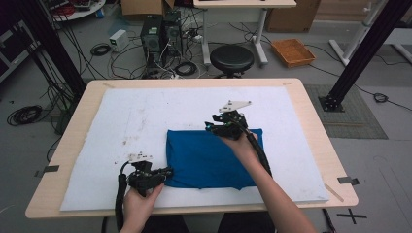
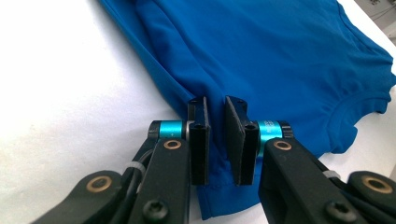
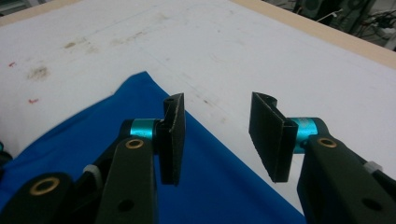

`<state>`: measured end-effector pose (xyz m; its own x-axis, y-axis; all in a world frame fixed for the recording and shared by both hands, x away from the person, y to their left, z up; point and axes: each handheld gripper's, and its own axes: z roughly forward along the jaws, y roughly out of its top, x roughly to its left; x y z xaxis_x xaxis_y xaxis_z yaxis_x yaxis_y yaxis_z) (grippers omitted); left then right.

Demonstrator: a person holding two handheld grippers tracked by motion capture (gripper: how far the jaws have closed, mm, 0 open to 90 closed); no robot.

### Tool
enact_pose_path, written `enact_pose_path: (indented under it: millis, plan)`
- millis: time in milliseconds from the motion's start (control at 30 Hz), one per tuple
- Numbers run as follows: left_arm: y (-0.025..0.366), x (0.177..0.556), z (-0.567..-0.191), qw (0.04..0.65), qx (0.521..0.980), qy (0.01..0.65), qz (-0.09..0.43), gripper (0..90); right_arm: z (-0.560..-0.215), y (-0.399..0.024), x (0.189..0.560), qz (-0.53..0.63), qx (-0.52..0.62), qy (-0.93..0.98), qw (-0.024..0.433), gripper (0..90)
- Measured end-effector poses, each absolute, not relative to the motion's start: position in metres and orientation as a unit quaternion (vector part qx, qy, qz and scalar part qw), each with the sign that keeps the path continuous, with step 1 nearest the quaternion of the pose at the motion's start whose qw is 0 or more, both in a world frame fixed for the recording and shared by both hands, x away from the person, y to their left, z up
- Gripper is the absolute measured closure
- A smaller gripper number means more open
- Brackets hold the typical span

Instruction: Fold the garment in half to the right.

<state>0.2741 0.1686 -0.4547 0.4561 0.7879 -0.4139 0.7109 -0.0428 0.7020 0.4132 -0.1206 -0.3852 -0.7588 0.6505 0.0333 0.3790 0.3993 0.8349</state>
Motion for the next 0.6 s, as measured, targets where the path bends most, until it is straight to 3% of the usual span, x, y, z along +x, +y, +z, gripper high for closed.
enact_pose_path:
  millis: [600]
  plan:
    - [0.169, 0.274, -0.455, 0.457, 0.722, 0.518, 0.041, 80.5, -0.413, -0.003, 0.450, 0.395, 0.317, 0.856, 0.099, 62.6]
